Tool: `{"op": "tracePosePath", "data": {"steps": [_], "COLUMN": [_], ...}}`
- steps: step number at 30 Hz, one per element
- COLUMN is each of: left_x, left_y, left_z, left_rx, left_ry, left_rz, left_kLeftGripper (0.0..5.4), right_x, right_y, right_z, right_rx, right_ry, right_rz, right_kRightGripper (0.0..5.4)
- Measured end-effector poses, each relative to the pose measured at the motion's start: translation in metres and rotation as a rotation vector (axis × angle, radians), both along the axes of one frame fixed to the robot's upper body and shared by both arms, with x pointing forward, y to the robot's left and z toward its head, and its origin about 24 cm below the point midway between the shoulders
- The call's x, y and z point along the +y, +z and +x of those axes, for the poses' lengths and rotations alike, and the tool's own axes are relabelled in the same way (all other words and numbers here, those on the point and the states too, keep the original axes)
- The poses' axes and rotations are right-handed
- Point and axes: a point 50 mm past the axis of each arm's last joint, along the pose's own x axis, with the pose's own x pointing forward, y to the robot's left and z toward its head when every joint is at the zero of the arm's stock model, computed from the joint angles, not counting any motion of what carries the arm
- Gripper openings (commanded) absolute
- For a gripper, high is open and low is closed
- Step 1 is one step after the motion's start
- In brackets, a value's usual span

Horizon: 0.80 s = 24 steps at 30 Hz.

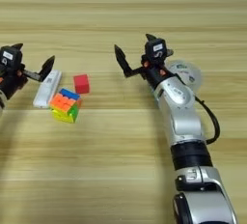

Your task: Move the objects on the table

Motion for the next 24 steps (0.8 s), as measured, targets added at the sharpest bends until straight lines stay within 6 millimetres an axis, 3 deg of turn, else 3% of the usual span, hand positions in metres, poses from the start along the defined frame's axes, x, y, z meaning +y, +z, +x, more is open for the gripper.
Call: {"op": "tracePosePath", "data": {"steps": [7,24], "left_x": [-0.002,-0.014], "left_y": [-0.002,-0.004], "left_z": [-0.008,-0.029], "left_rx": [0.039,0.173], "left_ry": [-0.056,-0.222], "left_rz": [0.017,-0.064], "left_kLeftGripper": [5.40,5.40], "right_x": [-0.011,-0.010], "right_y": [0.000,0.000], "right_z": [0.007,0.009], "right_rx": [-0.016,-0.022], "right_ry": [-0.111,-0.114], "right_rz": [-0.005,0.003], "right_kRightGripper": [5.37,5.37]}}
